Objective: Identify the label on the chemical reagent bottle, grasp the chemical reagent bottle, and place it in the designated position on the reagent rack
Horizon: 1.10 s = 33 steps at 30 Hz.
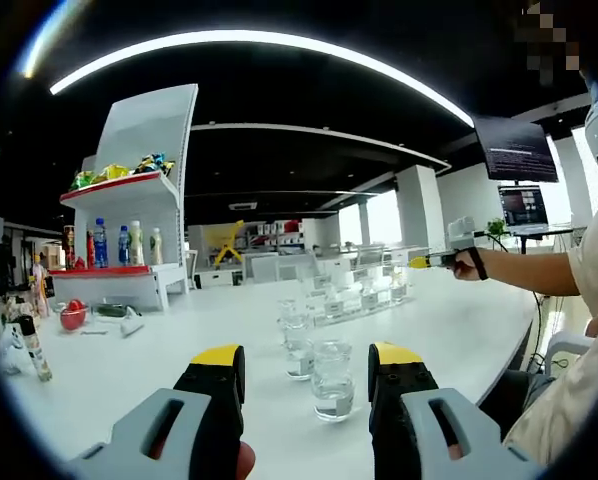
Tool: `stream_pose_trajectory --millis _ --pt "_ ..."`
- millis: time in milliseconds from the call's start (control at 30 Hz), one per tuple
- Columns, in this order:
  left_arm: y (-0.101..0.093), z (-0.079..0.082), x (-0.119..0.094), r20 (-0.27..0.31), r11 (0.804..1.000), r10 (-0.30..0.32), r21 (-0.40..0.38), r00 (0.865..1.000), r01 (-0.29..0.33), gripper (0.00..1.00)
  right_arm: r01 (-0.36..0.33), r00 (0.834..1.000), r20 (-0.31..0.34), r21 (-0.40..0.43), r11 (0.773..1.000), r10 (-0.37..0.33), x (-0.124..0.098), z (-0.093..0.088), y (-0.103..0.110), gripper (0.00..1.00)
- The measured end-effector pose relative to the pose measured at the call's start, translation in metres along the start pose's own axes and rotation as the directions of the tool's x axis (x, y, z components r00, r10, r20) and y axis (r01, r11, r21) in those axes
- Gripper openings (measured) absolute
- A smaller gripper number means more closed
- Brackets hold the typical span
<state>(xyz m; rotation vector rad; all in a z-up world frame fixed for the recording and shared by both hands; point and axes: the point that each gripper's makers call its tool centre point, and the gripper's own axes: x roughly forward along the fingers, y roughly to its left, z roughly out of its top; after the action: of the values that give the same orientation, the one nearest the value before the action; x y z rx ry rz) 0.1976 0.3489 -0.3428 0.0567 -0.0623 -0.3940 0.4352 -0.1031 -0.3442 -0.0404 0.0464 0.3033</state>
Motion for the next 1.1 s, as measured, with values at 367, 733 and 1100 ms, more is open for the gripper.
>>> stream_pose_trajectory --millis 367,733,1100 --pt "0.002 0.007 -0.005 0.021 1.000 0.022 -0.009 1.000 -0.022 0.49 0.015 0.999 0.028 0.029 0.999 -0.016 -0.052 0.004 -0.004 0.35" --pt "-0.015 0.011 -0.003 0.031 1.000 0.001 -0.012 1.000 -0.001 0.50 0.093 0.993 0.064 0.070 0.993 -0.098 -0.107 0.002 -0.028 0.35" --pt "-0.030 0.016 -0.005 0.023 0.999 -0.037 0.002 0.999 0.037 0.49 0.124 0.987 0.094 0.081 0.989 -0.131 -0.174 0.009 -0.035 0.39"
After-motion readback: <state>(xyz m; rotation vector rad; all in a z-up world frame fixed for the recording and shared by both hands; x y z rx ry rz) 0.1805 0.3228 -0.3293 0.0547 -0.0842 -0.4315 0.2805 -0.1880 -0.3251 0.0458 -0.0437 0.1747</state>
